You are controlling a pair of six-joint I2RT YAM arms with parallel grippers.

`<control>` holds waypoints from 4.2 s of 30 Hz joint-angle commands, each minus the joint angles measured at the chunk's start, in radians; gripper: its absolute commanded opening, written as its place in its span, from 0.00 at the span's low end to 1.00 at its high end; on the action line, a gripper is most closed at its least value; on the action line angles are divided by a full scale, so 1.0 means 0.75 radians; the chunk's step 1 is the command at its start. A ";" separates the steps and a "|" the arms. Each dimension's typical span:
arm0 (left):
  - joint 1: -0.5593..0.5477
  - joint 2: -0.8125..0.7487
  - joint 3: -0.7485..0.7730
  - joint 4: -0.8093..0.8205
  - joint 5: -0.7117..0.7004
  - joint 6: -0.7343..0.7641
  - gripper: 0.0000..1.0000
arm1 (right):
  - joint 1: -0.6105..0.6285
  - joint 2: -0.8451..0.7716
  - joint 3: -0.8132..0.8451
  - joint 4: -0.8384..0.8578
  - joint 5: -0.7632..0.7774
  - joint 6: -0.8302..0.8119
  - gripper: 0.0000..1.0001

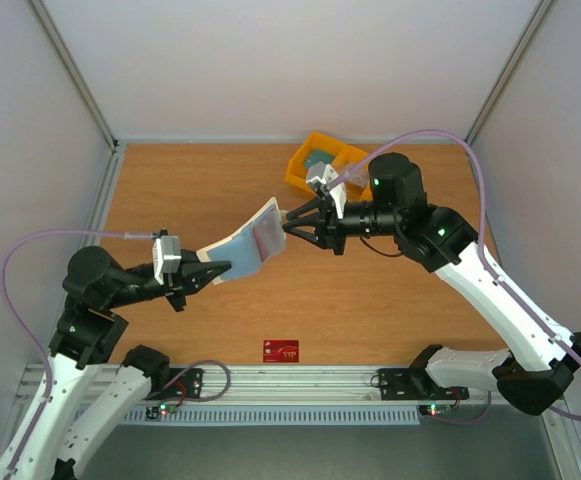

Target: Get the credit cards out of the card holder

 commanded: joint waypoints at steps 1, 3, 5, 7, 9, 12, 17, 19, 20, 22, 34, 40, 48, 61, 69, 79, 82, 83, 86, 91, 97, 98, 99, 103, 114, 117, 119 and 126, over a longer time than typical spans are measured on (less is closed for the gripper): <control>-0.001 -0.015 0.011 0.020 0.053 0.112 0.00 | 0.009 0.012 0.057 -0.002 -0.006 -0.040 0.24; -0.001 -0.012 0.003 0.051 0.056 0.089 0.00 | 0.009 0.016 0.042 0.004 -0.005 -0.041 0.23; -0.001 -0.011 0.002 0.059 0.058 0.073 0.00 | 0.010 0.015 0.035 0.001 -0.017 -0.042 0.23; -0.002 -0.007 0.000 0.058 0.049 0.067 0.00 | 0.014 0.014 0.032 -0.004 -0.045 -0.044 0.23; -0.002 -0.003 -0.005 0.067 0.042 0.057 0.00 | 0.027 0.020 0.029 -0.014 -0.078 -0.047 0.27; -0.003 0.001 -0.014 0.103 0.033 0.026 0.00 | 0.082 0.037 0.032 -0.030 -0.039 -0.068 0.31; -0.005 0.010 -0.018 0.115 0.029 0.003 0.00 | 0.151 0.059 0.042 0.025 -0.023 -0.069 0.30; -0.005 0.007 -0.022 0.115 0.027 -0.004 0.00 | 0.169 0.067 0.048 0.037 -0.052 -0.069 0.30; -0.005 0.006 -0.024 0.114 0.023 -0.007 0.00 | 0.177 0.074 0.051 0.039 -0.075 -0.069 0.30; -0.005 0.002 -0.031 0.115 0.016 -0.015 0.00 | 0.193 0.086 0.056 0.038 -0.112 -0.069 0.33; -0.007 0.000 -0.061 0.157 -0.017 -0.053 0.00 | 0.308 0.152 0.085 0.090 -0.044 -0.030 0.34; -0.007 -0.002 -0.072 0.178 -0.045 -0.100 0.00 | 0.369 0.168 0.072 0.140 0.039 -0.037 0.34; -0.007 -0.003 -0.091 0.213 -0.062 -0.166 0.00 | 0.385 0.178 0.042 0.203 0.194 -0.002 0.46; -0.009 -0.015 -0.102 0.111 0.255 0.088 0.00 | 0.360 0.099 0.288 -0.411 0.220 -0.537 0.67; -0.013 -0.019 -0.095 -0.023 0.275 0.122 0.00 | 0.363 0.130 0.408 -0.565 0.361 -0.699 0.67; -0.022 -0.008 -0.099 -0.014 0.276 0.149 0.00 | 0.409 0.230 0.488 -0.585 0.543 -0.815 0.92; -0.025 -0.004 -0.103 -0.034 0.271 0.159 0.00 | 0.424 0.227 0.505 -0.555 0.547 -0.835 0.93; -0.027 -0.003 -0.105 -0.041 0.270 0.161 0.00 | 0.440 0.229 0.516 -0.555 0.573 -0.851 0.93; -0.028 0.000 -0.101 -0.066 0.262 0.179 0.00 | 0.482 0.238 0.533 -0.565 0.642 -0.905 0.94; -0.029 0.007 -0.088 -0.098 0.273 0.185 0.00 | 0.523 0.294 0.563 -0.620 0.672 -0.937 0.95; -0.036 0.008 -0.076 -0.081 0.283 0.176 0.00 | 0.544 0.402 0.647 -0.731 0.615 -0.938 0.92; -0.038 0.013 -0.078 -0.082 0.293 0.186 0.00 | 0.544 0.417 0.662 -0.744 0.585 -0.940 0.91; -0.043 0.017 -0.082 -0.080 0.297 0.204 0.00 | 0.544 0.434 0.685 -0.764 0.560 -0.940 0.88; -0.061 0.027 -0.084 -0.063 0.304 0.204 0.00 | 0.544 0.501 0.799 -0.871 0.538 -0.901 0.58; -0.068 0.013 -0.105 -0.050 0.226 0.154 0.00 | 0.544 0.550 0.856 -0.988 0.329 -0.859 0.40; -0.070 0.022 -0.099 -0.093 0.171 0.197 0.00 | 0.544 0.571 0.857 -0.985 0.315 -0.833 0.54; -0.070 0.021 -0.094 -0.108 0.138 0.224 0.00 | 0.544 0.584 0.857 -0.985 0.341 -0.824 0.44; -0.071 0.011 -0.109 -0.099 0.127 0.220 0.00 | 0.542 0.575 0.847 -0.991 0.331 -0.812 0.02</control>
